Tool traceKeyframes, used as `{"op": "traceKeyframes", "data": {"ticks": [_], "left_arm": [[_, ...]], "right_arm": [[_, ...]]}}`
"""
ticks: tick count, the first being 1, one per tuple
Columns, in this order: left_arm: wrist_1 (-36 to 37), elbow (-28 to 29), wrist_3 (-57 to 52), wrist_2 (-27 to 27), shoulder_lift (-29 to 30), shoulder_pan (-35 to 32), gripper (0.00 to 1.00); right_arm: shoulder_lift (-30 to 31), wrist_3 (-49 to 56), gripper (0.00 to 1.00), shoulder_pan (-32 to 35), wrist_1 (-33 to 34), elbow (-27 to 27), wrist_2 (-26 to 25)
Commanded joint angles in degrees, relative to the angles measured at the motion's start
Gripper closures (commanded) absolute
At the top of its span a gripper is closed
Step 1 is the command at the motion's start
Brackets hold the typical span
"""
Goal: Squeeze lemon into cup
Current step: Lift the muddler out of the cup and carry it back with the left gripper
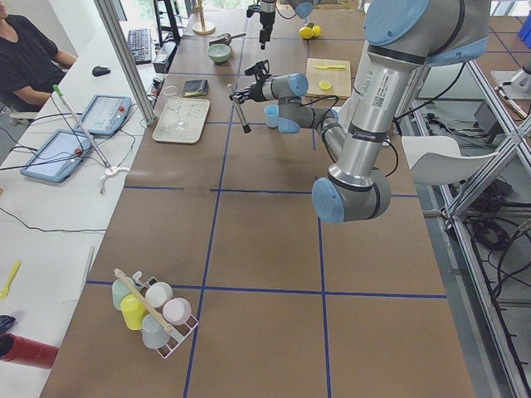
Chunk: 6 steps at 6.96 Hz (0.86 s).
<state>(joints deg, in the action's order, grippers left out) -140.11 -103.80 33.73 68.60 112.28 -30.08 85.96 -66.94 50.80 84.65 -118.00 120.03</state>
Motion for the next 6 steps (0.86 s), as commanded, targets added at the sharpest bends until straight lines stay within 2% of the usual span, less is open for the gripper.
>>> {"op": "traceKeyframes", "data": {"ticks": [1, 2, 3, 4, 5, 6], "left_arm": [[0.4, 0.0, 5.7, 16.4, -5.6, -7.9, 1.00], [2.5, -0.1, 6.3, 25.4, -9.2, -12.9, 1.00], [10.3, -0.2, 10.3, 31.1, -9.9, -17.0, 1.00], [20.0, -0.1, 11.7, 33.8, -10.0, -18.9, 1.00], [22.9, -0.7, 11.7, 34.9, -14.3, -21.1, 1.00], [25.4, 1.7, 11.7, 45.7, -14.8, -27.0, 1.00]], "right_arm": [[0.0, 0.0, 0.00, 0.0, 0.0, 0.0, 0.0], [0.0, 0.0, 0.00, 0.0, 0.1, 0.0, 0.0], [0.2, -0.1, 0.00, 0.0, 0.1, -0.2, 0.0], [0.3, 0.0, 0.00, 0.0, 0.0, 0.0, 0.0], [0.4, 0.1, 0.00, 0.0, 0.0, 0.0, 0.0], [0.4, 0.1, 0.00, 0.1, 0.1, 0.0, 0.0]]}}
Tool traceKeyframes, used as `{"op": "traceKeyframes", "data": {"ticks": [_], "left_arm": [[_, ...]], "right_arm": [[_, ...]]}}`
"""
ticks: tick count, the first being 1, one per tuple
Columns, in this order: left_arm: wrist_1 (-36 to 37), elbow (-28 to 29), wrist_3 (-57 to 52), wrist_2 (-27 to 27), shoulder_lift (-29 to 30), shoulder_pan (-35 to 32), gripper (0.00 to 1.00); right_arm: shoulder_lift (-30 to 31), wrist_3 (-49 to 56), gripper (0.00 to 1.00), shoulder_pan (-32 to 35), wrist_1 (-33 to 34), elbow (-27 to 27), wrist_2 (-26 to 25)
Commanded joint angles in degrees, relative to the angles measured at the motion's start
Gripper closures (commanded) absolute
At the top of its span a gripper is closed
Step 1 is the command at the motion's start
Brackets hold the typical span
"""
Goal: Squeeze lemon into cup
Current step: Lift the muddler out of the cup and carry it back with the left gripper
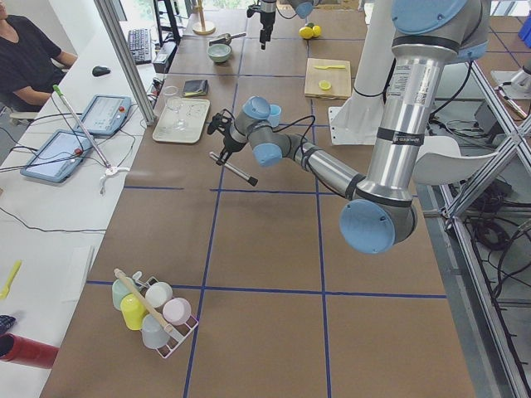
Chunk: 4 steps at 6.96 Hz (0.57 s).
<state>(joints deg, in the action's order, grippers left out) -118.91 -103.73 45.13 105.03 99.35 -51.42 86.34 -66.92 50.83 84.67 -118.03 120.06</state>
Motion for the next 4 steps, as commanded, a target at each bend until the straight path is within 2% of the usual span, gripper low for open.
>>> {"op": "traceKeyframes", "data": {"ticks": [1, 3, 4], "left_arm": [[9.7, 2.9, 0.0, 16.7, -1.8, -8.1, 1.00], [11.0, 6.7, -0.3, 17.5, -3.8, -7.6, 1.00], [10.5, 9.6, -0.4, 17.8, -3.0, -7.3, 1.00]], "right_arm": [[0.2, 0.0, 0.00, 0.1, 0.0, 0.0, 0.0], [0.4, 0.1, 0.00, 0.1, 0.1, 0.2, 0.0], [0.4, 0.1, 0.00, 0.1, 0.1, 0.2, 0.0]]}}
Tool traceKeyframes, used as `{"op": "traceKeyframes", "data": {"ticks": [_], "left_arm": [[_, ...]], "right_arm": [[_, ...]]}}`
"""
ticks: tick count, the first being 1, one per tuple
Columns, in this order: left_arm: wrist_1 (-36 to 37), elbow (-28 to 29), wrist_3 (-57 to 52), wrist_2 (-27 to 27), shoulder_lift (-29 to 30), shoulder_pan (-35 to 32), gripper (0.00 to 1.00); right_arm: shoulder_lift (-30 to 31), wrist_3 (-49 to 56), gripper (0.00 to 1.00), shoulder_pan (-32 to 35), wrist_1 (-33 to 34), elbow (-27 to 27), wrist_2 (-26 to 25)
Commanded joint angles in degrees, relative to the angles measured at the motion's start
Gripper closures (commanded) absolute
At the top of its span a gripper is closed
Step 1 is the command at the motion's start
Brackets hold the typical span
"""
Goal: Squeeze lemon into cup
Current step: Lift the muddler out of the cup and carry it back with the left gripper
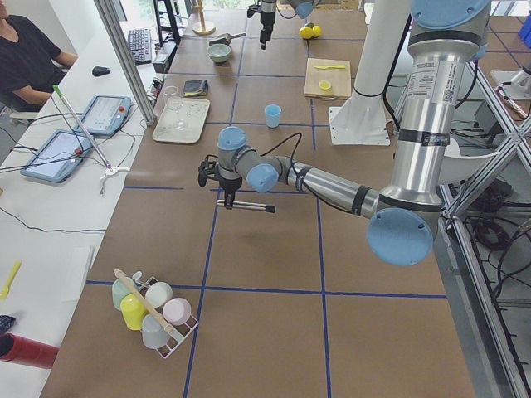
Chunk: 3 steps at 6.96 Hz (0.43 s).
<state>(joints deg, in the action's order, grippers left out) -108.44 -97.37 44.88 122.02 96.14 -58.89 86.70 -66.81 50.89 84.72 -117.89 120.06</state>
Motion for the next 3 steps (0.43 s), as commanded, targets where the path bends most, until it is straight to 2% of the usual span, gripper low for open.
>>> {"op": "traceKeyframes", "data": {"ticks": [1, 3], "left_arm": [[0.2, 3.9, -0.3, 0.8, 0.3, 0.2, 1.00], [-0.2, 3.9, -0.9, 0.7, 0.4, 0.3, 1.00]], "right_arm": [[0.1, -0.1, 0.00, 0.0, 0.0, 0.0, 0.0], [0.1, -0.1, 0.00, -0.1, -0.1, 0.0, 0.0]]}}
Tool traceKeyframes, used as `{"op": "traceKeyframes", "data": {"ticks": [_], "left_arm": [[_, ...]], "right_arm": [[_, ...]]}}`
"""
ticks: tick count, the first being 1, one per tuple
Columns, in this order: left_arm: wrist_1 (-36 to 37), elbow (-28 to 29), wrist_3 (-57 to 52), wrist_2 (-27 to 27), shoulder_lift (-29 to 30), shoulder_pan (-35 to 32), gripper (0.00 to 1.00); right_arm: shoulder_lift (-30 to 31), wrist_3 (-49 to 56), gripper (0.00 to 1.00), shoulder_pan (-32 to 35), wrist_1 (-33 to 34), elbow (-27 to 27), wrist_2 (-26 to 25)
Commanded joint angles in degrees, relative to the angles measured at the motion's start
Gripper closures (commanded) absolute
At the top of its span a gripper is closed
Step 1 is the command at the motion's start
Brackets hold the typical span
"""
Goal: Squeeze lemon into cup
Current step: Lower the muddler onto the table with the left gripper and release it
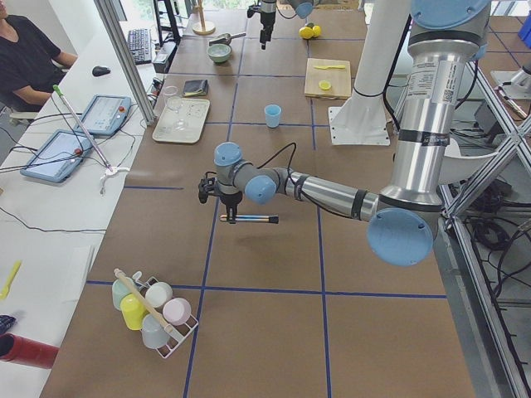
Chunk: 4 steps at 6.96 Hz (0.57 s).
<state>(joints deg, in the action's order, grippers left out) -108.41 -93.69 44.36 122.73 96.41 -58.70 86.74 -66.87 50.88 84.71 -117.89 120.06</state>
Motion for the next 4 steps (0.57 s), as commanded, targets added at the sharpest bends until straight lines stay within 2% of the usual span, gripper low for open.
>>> {"op": "traceKeyframes", "data": {"ticks": [1, 4], "left_arm": [[-0.1, 0.3, -3.4, 0.0, 0.1, 1.5, 1.00], [-0.2, 2.0, -5.4, -0.1, 0.5, 4.6, 1.00]], "right_arm": [[-0.1, -0.1, 0.00, -0.1, 0.0, -0.1, 0.0], [-0.3, -0.2, 0.00, -0.1, -0.1, -0.1, 0.0]]}}
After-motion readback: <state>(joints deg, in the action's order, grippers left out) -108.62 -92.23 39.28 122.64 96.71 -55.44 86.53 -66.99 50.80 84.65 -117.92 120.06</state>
